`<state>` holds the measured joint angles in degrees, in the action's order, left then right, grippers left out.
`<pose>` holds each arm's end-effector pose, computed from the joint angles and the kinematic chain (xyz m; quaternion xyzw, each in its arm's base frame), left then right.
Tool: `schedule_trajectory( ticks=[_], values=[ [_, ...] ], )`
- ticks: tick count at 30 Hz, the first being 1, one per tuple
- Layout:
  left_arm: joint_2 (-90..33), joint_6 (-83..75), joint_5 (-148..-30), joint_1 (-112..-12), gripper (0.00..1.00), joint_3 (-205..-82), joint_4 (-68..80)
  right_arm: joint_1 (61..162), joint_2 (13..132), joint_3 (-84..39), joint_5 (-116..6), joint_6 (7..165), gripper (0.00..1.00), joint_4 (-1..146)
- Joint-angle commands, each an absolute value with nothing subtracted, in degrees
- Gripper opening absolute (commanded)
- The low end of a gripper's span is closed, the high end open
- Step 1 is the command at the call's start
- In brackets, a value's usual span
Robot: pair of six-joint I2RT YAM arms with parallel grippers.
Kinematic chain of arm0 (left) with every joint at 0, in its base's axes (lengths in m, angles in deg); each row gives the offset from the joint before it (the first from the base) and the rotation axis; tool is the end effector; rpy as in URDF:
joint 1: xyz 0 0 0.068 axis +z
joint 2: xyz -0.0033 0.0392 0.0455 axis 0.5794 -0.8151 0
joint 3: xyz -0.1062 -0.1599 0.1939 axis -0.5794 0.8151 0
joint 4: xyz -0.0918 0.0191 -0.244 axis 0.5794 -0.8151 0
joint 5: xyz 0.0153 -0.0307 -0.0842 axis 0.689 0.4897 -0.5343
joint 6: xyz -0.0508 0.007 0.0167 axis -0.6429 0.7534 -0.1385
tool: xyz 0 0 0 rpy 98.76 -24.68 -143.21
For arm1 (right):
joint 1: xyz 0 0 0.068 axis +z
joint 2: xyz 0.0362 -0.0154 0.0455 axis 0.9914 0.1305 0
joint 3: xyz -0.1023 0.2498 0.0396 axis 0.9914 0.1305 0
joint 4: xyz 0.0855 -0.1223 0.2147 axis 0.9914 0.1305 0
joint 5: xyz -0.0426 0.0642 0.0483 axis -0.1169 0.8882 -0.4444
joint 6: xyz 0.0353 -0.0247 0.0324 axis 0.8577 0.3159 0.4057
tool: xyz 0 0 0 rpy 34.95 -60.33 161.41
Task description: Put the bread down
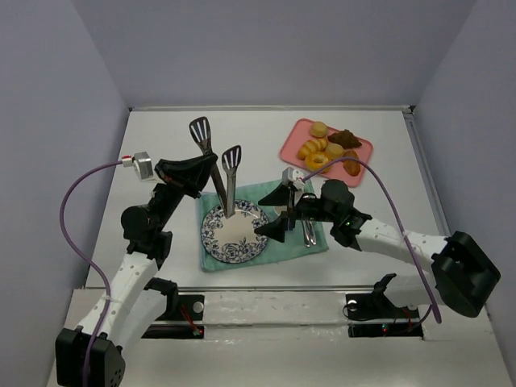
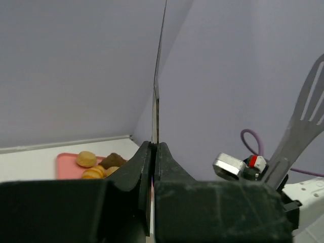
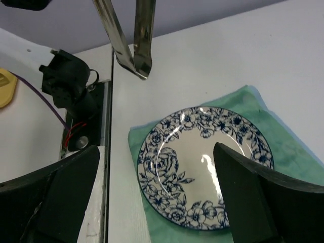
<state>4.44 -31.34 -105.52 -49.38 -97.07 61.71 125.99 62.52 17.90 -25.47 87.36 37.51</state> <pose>0.1502 -0.0529 0.3488 0.1037 0.4385 -0.4767 0.7548 0.1813 0.2020 0.2658 -0.4189 0.5790 0.4964 0.4928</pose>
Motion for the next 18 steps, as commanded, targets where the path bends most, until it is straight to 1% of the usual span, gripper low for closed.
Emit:
schedule_trajectory(
  ticks=[1,7,11,14,18],
  values=[
    [4.9,-35.6,-105.8,-51.5,0.05,-96.8,75.9,128.5,66.4,12.1,-17.7,85.0,1.0,20.6],
    [3.1,-37.3,-108.4,-53.4,0.05,-96.2,81.3,129.8,74.6,4.3,-15.2,89.4,1.0,12.7],
    [2.2,-35.8,-112.1,-54.0,0.06,-96.8,81.7,129.8,78.4,-1.9,-12.6,96.9,1.0,13.6],
    [2.2,-34.4,-113.2,-54.5,0.05,-96.4,82.9,130.3,80.8,-4.0,-8.8,104.5,1.0,10.0],
    [2.3,-34.0,-113.3,-54.7,0.05,-96.5,82.9,130.3,82.6,-6.8,-8.1,109.3,1.0,10.9]
  ],
)
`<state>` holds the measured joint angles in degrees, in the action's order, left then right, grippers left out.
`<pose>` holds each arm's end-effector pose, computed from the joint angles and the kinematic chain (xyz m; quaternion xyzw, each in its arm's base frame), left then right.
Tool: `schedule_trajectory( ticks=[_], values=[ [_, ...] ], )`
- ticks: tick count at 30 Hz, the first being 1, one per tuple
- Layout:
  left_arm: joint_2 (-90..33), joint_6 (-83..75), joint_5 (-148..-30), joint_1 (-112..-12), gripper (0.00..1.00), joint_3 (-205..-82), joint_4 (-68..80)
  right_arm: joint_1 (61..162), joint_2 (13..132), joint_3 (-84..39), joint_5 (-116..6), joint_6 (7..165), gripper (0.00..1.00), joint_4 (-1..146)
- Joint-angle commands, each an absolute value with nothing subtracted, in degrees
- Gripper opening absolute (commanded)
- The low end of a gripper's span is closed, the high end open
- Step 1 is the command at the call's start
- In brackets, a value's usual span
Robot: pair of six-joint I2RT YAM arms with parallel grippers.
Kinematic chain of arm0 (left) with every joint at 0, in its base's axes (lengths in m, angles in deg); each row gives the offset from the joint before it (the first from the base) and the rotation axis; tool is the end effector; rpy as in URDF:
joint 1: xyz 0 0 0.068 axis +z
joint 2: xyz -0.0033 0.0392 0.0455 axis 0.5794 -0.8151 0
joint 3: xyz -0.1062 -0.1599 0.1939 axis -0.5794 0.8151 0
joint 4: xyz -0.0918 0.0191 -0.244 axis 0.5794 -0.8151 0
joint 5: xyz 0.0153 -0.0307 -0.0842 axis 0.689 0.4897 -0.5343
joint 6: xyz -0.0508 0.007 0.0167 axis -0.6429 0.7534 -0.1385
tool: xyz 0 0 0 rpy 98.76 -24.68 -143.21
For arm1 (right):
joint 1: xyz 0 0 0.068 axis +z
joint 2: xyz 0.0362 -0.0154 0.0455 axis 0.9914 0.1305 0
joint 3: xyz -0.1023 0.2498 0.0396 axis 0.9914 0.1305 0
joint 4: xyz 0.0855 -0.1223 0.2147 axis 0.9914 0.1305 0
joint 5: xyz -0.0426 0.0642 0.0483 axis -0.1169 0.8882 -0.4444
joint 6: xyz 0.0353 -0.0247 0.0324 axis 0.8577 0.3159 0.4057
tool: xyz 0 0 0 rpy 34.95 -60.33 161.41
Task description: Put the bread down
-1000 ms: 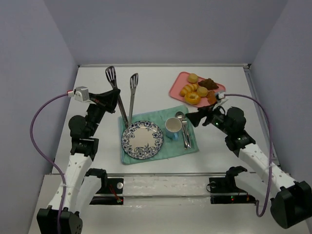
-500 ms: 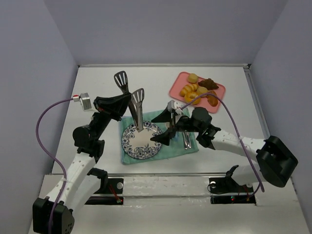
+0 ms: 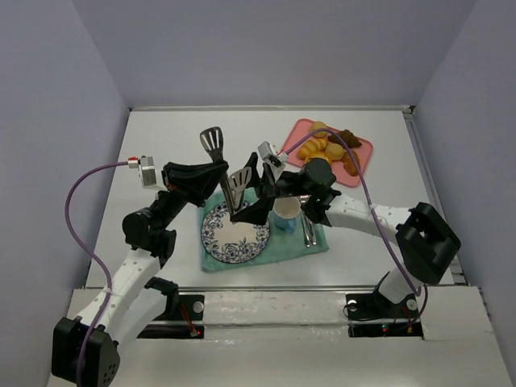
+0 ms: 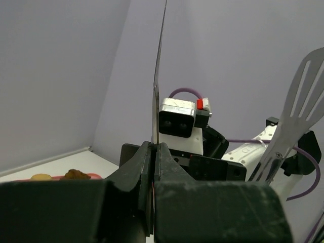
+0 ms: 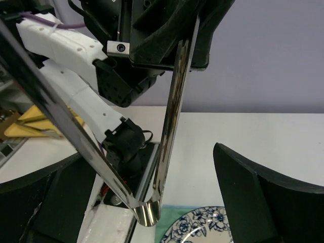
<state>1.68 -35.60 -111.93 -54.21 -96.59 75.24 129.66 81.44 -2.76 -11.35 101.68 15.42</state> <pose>0.1372 -0.0664 0.3555 0.1812 0.3666 -0.5454 0.7317 0.2145 0.2725 0.3263 -0.4602 0.4132 0.6271 0.4735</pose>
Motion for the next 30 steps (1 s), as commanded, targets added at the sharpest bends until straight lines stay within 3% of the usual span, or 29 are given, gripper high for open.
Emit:
schedule_trajectory(
  ticks=[1,4,9,19,22,23,24,25,29,30],
  values=[
    [2.3,-33.7,-113.3,-54.7,0.05,-96.5,82.8,130.3,82.8,-7.4,-8.0,109.5,1.0,11.2],
    [2.0,-33.6,-112.8,-54.8,0.05,-96.4,82.8,130.3,83.8,-8.9,-8.1,111.9,0.98,11.5],
    [1.3,-33.6,-112.0,-55.0,0.05,-96.5,82.9,130.8,85.3,-10.5,-9.2,115.1,0.85,12.4],
    [2.3,-33.3,-109.3,-55.2,0.05,-95.0,82.5,130.8,86.3,-11.2,-10.9,119.2,0.77,9.4],
    [2.6,-33.2,-109.0,-55.2,0.05,-95.0,81.1,130.8,86.0,-10.7,-11.5,119.5,0.61,9.2],
    [2.7,-33.4,-109.0,-55.3,0.06,-95.1,80.6,130.8,85.8,-10.5,-11.5,119.2,0.51,9.2],
    [2.8,-33.7,-109.1,-55.3,0.06,-95.2,80.5,130.8,85.6,-10.4,-11.5,119.0,0.48,9.8],
    [2.8,-33.8,-109.4,-55.3,0.07,-95.2,80.4,130.8,85.5,-10.4,-11.6,118.8,0.47,10.2],
    [3.8,-33.3,-109.6,-55.4,0.35,-95.2,78.4,130.8,85.1,-10.2,-13.1,118.6,0.45,11.3],
    [3.9,-33.2,-109.6,-55.4,0.37,-95.3,77.9,130.8,85.1,-10.2,-13.2,118.6,0.45,11.3]
  ],
)
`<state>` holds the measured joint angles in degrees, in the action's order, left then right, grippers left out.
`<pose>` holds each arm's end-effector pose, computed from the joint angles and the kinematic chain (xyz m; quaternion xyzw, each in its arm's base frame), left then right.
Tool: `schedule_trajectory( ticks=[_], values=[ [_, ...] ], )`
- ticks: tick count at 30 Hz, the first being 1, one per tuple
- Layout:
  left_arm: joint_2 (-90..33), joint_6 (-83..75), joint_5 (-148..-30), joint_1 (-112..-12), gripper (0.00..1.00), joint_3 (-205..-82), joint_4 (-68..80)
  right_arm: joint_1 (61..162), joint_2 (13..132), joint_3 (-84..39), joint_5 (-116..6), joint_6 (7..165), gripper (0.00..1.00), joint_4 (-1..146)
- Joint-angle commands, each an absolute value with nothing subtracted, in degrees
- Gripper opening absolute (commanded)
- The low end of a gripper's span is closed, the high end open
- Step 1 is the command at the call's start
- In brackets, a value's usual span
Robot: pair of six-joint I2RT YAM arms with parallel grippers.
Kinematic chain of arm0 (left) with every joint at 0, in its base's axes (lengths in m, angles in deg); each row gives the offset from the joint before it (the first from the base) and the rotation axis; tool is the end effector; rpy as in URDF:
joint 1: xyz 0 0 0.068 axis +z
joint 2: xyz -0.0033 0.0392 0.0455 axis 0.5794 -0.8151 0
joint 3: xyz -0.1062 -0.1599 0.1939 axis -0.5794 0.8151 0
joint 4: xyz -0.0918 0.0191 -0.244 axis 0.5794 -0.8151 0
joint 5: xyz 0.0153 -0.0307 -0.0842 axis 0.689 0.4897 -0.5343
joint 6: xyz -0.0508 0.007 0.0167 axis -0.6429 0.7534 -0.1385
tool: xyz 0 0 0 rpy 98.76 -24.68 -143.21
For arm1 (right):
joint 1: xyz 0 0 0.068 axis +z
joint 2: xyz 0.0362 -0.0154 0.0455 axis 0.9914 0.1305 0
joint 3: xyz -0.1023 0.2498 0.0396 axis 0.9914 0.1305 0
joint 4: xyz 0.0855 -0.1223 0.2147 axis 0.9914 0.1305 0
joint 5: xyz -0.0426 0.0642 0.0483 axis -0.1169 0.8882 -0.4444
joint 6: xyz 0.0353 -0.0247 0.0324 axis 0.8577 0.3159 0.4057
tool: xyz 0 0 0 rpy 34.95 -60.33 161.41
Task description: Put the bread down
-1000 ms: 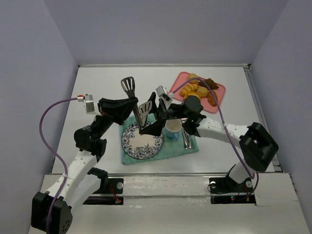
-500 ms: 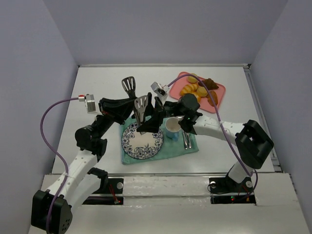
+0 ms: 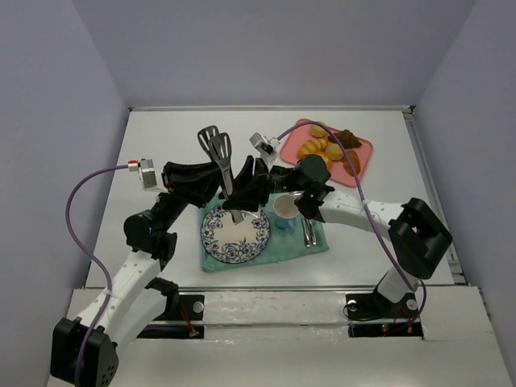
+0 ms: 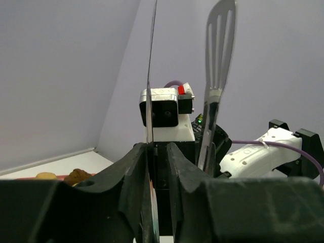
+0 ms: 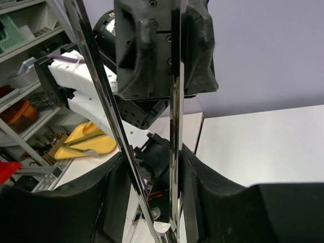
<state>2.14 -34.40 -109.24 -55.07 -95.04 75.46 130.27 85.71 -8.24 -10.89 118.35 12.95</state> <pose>0.1364 -0.0669 0.3489 0.1644 0.3677 -0.5399 0.7391 0.2241 0.2887 0.3361 -0.4068 0.4476 0.6938 0.3910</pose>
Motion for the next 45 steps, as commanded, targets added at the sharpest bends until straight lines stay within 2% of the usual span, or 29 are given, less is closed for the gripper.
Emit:
schedule_trajectory(
  ticks=[1,4,10,14,17,22,23,25,27,28,29,30,33,37,45],
  values=[
    [4.2,-33.1,-109.8,-55.4,0.4,-95.3,77.5,130.8,84.9,-10.2,-13.8,118.7,0.44,11.1],
    [5.0,-32.6,-110.2,-55.4,0.43,-95.5,75.5,130.8,84.6,-10.0,-14.1,119.2,0.43,9.2],
    [6.5,-31.5,-109.8,-55.4,0.62,-96.4,69.8,129.6,83.4,-9.8,-15.0,120.5,0.45,6.4],
    [8.4,-30.0,-106.2,-55.4,0.69,-97.1,63.2,127.9,81.4,-8.6,-16.0,120.2,0.46,7.5],
    [11.0,-28.9,-100.7,-55.4,0.84,-96.8,56.6,124.3,79.1,-7.1,-17.6,120.4,0.46,12.4],
    [17.0,-26.7,-95.0,-55.4,0.98,-96.5,49.3,114.4,73.7,-2.5,-20.2,117.3,0.46,27.1],
    [18.0,-26.5,-93.8,-55.4,0.99,-96.9,47.2,113.4,72.7,-2.5,-21.1,115.3,0.46,31.5],
    [20.1,-24.6,-90.1,-55.4,0.99,-97.8,41.4,112.8,70.1,-3.6,-30.6,104.1,0.46,51.8],
    [20.8,-22.8,-85.4,-55.4,0.99,-98.6,35.7,112.8,66.7,-5.5,-50.2,98.3,0.46,66.7],
    [20.5,-22.0,-83.5,-55.4,0.99,-98.8,34.0,112.8,65.4,-5.3,-56.7,97.5,0.47,69.7],
    [19.4,-21.8,-81.4,-55.4,0.99,-99.5,30.7,112.8,63.3,-4.4,-69.0,96.8,0.48,75.0],
    [18.4,-21.6,-76.1,-55.4,0.99,-99.9,29.2,112.8,62.5,-4.2,-74.0,96.3,0.49,77.7],
    [13.6,-20.5,-71.4,-55.4,0.99,-102.1,24.3,112.8,62.8,-6.3,-85.2,95.2,0.52,89.2],
    [8.4,-20.1,-65.5,-55.4,0.99,-103.9,21.9,112.8,66.5,-8.7,-91.5,97.0,0.53,97.7],
    [8.3,-20.8,-60.4,-55.4,0.99,-100.5,23.8,112.8,70.7,-14.6,-90.2,96.7,0.54,103.9]
  ],
)
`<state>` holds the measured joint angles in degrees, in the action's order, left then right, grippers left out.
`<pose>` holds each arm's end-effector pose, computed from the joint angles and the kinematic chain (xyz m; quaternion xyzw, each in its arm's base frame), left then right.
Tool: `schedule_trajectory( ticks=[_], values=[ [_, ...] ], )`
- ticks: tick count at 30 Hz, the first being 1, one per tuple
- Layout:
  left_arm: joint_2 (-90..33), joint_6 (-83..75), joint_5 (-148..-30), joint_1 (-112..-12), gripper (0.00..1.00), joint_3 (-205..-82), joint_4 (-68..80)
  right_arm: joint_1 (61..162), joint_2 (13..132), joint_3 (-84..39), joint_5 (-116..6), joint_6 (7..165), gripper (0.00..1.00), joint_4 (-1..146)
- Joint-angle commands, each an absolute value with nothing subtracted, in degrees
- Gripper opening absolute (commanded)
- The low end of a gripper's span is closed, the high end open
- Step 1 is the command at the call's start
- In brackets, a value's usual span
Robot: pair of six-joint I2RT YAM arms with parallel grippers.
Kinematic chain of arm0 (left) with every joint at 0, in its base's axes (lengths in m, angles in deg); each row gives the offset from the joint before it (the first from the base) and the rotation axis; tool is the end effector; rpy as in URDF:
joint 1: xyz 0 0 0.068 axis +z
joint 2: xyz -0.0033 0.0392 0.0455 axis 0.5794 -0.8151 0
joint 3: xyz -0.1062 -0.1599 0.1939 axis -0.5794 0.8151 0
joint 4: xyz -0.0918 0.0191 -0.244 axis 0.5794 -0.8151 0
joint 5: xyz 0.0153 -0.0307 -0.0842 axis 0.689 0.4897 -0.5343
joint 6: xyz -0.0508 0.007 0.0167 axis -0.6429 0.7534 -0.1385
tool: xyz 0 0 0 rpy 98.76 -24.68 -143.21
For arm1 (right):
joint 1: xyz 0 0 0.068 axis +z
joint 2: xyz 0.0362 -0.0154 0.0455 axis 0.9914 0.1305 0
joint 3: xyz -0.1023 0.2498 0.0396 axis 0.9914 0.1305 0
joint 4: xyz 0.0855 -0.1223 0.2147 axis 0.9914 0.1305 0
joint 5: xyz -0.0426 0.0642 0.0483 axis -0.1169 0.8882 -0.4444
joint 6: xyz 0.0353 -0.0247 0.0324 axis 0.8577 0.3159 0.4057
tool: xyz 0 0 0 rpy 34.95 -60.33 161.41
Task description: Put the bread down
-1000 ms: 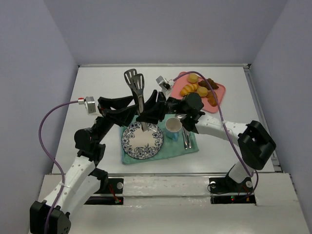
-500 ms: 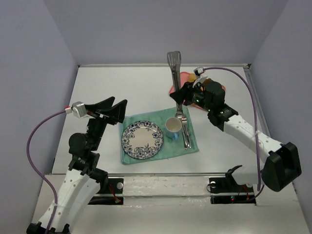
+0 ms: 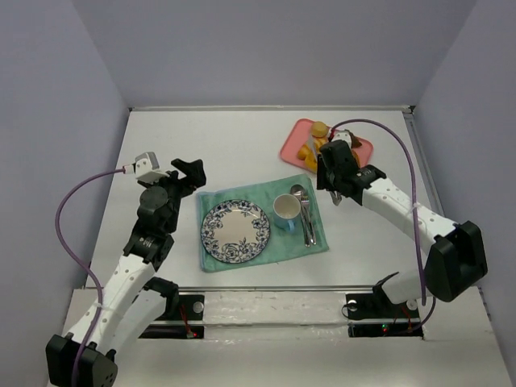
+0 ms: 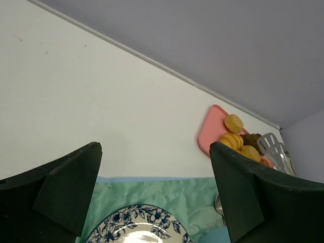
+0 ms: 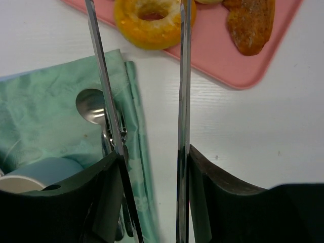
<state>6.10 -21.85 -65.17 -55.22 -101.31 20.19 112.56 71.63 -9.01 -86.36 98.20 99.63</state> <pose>0.1735 -0.0525 0.3094 -0.1554 0.6567 -0.2238 0.7032 0.2678 0.1387 0.2783 -0.0103 0.9108 -0.0166 0.4124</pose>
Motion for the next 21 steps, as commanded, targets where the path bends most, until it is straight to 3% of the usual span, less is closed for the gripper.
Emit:
schedule_trajectory(
  ticks=[1,11,21],
  values=[
    [8.7,-20.7,-59.7,-55.4,0.99,-100.2,23.8,112.8,71.1,-15.4,-90.2,96.1,0.54,104.6],
    [8.5,-20.8,-58.5,-55.4,0.99,-99.5,24.4,112.8,76.4,-20.2,-85.5,85.5,0.54,110.6],
    [7.7,-20.9,-58.2,-55.4,0.99,-99.6,24.5,112.8,86.2,-26.4,-89.1,85.0,0.54,114.4]
  ],
)
